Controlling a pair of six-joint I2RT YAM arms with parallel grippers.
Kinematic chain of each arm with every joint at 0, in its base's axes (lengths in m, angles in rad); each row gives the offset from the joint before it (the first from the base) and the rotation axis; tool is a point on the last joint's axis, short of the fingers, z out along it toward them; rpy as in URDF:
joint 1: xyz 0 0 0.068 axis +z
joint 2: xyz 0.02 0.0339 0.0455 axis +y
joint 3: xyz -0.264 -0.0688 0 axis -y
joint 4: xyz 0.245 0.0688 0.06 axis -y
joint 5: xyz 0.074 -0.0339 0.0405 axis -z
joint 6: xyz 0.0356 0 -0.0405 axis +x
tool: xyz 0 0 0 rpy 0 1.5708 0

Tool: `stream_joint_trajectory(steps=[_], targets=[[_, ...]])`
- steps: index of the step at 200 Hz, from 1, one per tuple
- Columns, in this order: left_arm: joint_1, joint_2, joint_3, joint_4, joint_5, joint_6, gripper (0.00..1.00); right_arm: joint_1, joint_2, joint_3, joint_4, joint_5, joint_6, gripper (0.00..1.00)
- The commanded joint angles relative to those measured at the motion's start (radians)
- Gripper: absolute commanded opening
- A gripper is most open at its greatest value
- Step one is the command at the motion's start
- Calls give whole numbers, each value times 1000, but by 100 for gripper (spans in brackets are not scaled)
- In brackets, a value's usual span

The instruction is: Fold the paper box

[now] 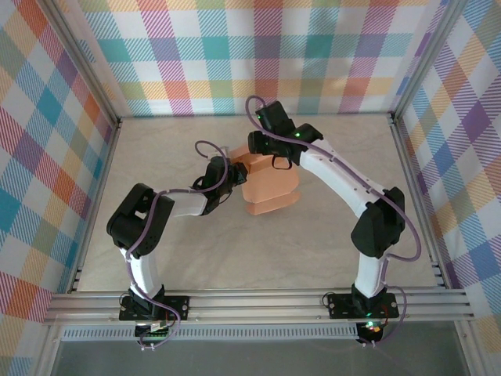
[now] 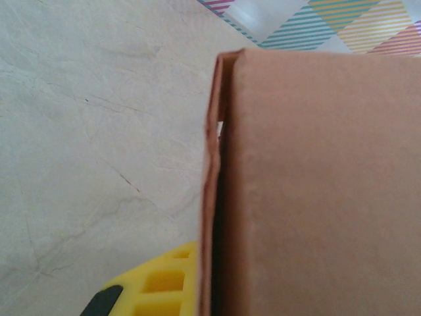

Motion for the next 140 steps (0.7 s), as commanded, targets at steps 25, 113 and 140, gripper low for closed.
stream_joint_trajectory(steps=[25,113,140], targets=[[-5,-48,-14,1,7,14,0,-5,38,51,-26,-52,36,42],[-14,-53,-16,14,20,48,0,-11,39,53,-32,-59,86,15],[-14,-52,-20,12,19,47,0,-10,36,49,-33,-54,93,16]])
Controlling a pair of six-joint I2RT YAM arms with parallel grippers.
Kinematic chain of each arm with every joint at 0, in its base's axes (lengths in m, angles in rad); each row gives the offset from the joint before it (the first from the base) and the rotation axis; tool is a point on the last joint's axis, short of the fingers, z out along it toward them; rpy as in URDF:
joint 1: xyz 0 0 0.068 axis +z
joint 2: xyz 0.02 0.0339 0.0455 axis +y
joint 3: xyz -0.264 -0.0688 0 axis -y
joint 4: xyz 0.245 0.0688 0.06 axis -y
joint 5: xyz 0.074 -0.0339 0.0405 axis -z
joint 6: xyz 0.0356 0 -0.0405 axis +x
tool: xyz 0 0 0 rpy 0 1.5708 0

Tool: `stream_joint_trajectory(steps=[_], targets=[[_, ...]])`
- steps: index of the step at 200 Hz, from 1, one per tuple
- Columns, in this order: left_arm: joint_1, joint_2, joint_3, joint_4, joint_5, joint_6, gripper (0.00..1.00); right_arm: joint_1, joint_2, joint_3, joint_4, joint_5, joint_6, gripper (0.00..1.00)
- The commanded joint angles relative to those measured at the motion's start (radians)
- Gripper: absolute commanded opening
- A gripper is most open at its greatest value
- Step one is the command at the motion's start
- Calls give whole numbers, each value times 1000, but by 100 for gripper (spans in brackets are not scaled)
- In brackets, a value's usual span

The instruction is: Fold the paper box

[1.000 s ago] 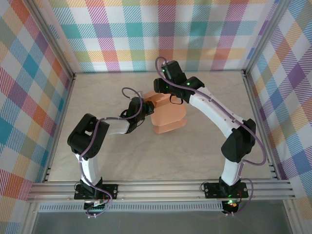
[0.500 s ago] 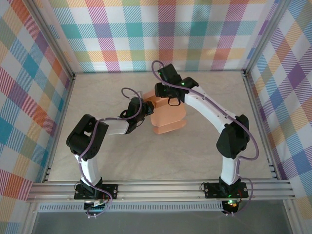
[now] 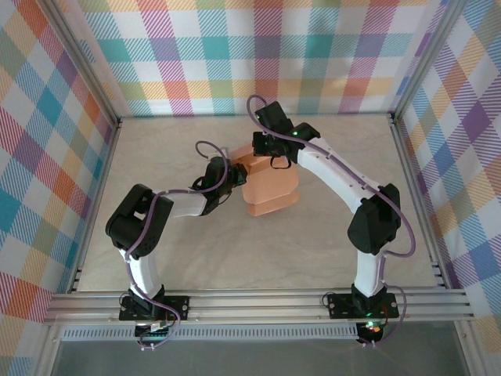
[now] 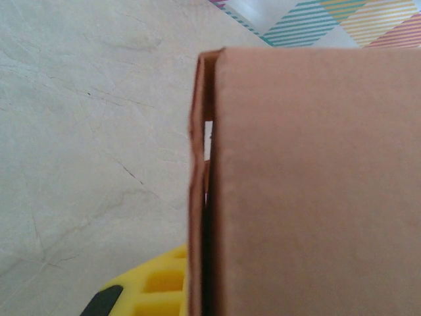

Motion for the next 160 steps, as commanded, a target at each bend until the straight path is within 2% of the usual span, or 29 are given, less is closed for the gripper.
stream_joint_trajectory(steps=[1,14,46,64,76,87,112,160], targets=[[-12,-42,-14,32,11,29,0,3,2,32,-15,-15,13,16],[-12,-40,-14,32,10,29,0,3,0,33,-14,-17,23,20],[-12,-38,-14,41,16,35,0,3,1,30,-15,-35,45,20],[-12,-37,-12,41,14,33,0,3,2,30,-16,-36,50,9],[-12,-37,-14,41,13,33,0,3,4,32,-19,-33,51,9],[-12,-36,-13,37,12,31,0,2,3,32,-19,-35,52,16],[-5,-21,9,-9,18,16,0,3,-22,12,-3,-48,53,43],[36,18,81,-150,146,-40,0,-3,-176,-109,73,-38,15,61]])
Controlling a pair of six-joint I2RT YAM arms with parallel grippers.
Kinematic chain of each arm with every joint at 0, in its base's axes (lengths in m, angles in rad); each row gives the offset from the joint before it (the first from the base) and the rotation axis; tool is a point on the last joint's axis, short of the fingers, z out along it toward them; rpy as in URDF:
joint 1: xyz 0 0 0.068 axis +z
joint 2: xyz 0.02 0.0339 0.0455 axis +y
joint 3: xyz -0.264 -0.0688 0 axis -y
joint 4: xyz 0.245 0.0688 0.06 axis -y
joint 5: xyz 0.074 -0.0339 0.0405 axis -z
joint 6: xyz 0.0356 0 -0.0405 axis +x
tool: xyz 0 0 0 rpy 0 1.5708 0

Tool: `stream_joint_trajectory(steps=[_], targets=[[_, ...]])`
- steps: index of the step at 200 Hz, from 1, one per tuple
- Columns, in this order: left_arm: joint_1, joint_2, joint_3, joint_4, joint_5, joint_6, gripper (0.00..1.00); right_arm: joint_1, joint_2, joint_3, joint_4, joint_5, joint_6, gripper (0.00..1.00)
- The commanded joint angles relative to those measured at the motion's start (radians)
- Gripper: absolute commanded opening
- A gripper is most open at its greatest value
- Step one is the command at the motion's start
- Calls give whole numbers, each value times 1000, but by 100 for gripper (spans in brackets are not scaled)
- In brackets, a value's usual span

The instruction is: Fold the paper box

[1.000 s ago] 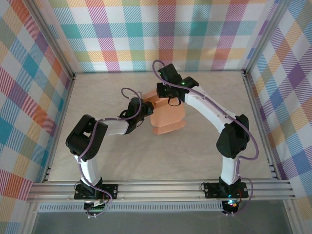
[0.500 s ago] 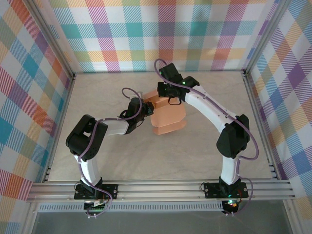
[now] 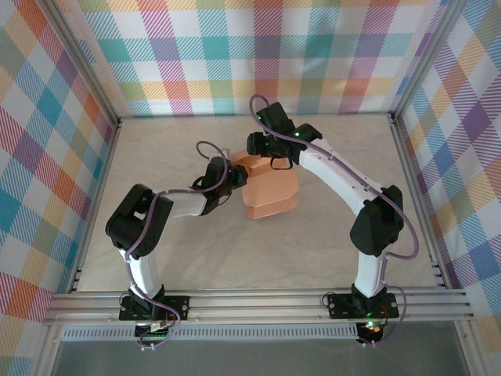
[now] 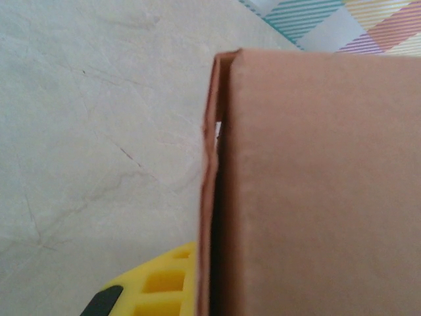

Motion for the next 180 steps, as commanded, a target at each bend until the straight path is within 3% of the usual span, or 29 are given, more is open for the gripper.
stream_joint_trajectory(steps=[1,22,49,82,99,132,160,180], targets=[[24,17,75,-104,96,-27,0,-3,-138,-68,61,-2,-28,61],[31,6,95,-183,143,-25,0,-37,-237,-155,124,-18,-57,64],[39,-19,131,-312,185,11,0,-188,-315,-251,163,-183,-1,64],[52,-31,195,-463,260,67,0,-417,-306,-337,263,-540,66,61],[63,-30,242,-534,314,95,0,-486,-249,-329,279,-670,96,54],[83,-21,313,-595,374,113,0,-525,-137,-309,291,-755,93,39],[84,4,353,-604,399,114,0,-525,-49,-285,331,-911,102,35],[83,16,366,-629,354,111,0,-521,-56,-315,380,-946,112,32]])
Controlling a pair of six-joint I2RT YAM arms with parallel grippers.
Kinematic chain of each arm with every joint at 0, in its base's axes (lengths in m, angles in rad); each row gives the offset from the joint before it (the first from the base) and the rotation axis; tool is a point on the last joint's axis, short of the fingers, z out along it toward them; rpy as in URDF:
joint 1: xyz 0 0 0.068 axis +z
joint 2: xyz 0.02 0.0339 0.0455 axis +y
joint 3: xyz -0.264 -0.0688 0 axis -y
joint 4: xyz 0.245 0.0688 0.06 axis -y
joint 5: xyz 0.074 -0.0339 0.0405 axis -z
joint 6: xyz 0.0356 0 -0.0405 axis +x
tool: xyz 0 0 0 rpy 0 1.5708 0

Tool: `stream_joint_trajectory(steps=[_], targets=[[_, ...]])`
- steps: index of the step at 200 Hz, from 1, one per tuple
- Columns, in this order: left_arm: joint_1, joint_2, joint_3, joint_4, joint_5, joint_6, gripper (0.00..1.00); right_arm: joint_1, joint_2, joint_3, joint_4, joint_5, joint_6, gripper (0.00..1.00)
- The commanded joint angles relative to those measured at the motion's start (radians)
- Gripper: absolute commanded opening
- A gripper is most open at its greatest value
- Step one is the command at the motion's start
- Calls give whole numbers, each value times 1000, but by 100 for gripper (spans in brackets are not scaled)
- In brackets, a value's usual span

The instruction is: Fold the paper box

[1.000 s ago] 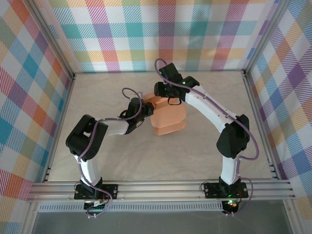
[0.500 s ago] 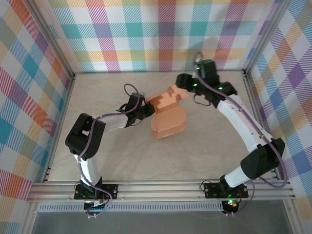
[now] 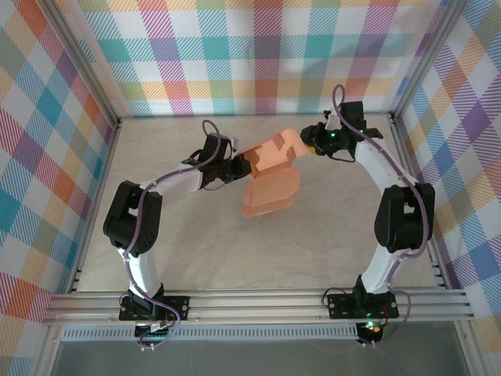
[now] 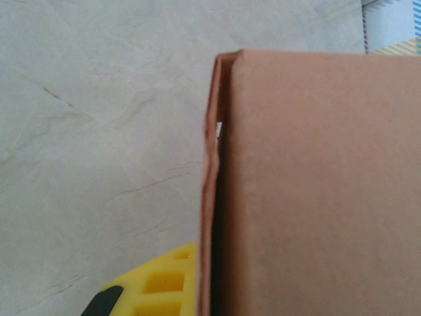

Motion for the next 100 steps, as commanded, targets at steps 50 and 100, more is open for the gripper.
stream_joint_trajectory(steps=[50,100], targets=[[5,40,81,-127,-24,-5,0,39,-90,-77,108,-177,-55,28],[8,70,136,-184,-10,-33,0,84,-52,-51,87,-194,-136,26]])
